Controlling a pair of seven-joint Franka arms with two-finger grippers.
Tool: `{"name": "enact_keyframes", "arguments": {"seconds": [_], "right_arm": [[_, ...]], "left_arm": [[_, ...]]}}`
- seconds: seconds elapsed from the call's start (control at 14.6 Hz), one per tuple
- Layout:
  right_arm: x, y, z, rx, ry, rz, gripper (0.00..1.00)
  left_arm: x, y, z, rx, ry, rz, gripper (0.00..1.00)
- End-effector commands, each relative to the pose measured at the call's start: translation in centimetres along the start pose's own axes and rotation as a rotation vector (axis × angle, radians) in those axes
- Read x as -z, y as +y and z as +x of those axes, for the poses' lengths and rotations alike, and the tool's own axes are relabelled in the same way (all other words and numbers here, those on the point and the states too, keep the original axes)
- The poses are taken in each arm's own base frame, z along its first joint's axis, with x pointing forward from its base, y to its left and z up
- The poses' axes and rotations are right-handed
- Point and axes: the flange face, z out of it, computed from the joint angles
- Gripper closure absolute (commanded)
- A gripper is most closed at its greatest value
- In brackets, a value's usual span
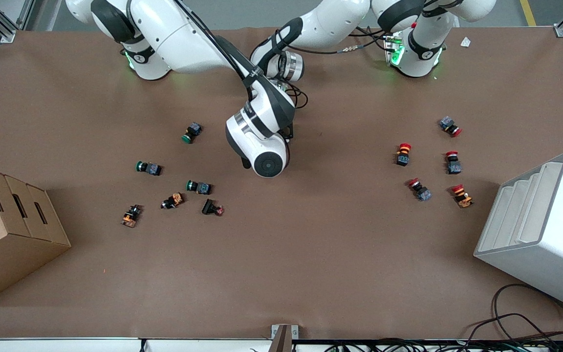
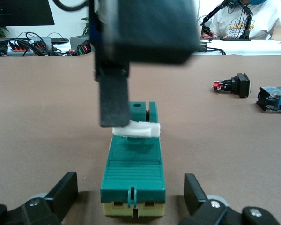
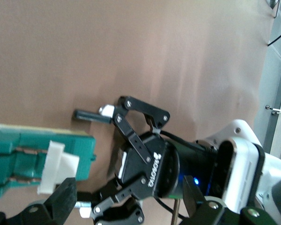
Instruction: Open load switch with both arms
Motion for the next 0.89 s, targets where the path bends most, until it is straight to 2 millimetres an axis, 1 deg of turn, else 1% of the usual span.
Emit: {"name": "enact_keyframes", "arguments": {"seconds": [0.0,0.14,0.2,0.27,0.34,0.41,0.48,0.61,0.68,0.75,0.82], "right_arm": [[-0.7,-0.8,1.6,-0.023,0.033,0.019,0.00],[-0.5,-1.2,1.9,-0.028,0.026,0.034,0.00],[0.1,-1.3,2.3,-0.031,0.020,0.038,0.00],[0.9,-1.3,2.8,-0.026,0.012,0.041,0.00],[2.1,-1.3,3.9,-0.009,0.002,0.041,0.00],[3.8,-1.3,5.4,0.008,-0.007,0.042,0.00],[5.7,-1.5,7.6,0.041,-0.003,0.047,0.00],[9.2,-0.9,10.2,0.152,0.036,0.084,0.00],[10.8,-0.6,11.8,0.208,0.077,0.118,0.00],[12.1,-0.6,13.5,0.250,0.126,0.145,0.00],[13.3,-0.9,15.5,0.298,0.173,0.166,0.00]], "left_arm": [[0.2,-0.5,-2.3,-0.007,-0.023,-0.007,0.00],[0.2,-0.5,-2.3,-0.007,-0.023,-0.007,0.00],[0.2,-0.5,-2.3,-0.007,-0.025,-0.006,0.00],[0.3,-0.5,-2.4,-0.008,-0.025,-0.006,0.00],[0.3,-0.5,-2.4,-0.008,-0.025,-0.006,0.00],[0.2,-0.5,-2.4,-0.008,-0.024,-0.006,0.00],[0.2,-0.5,-2.4,-0.008,-0.024,-0.006,0.00],[0.3,-0.9,-2.2,-0.027,-0.024,-0.007,0.00],[0.2,-0.7,-1.8,-0.020,-0.021,-0.006,0.00],[0.3,-0.6,-1.6,-0.015,-0.024,-0.007,0.00],[0.7,0.0,-0.8,0.003,-0.036,-0.007,0.00]]}}
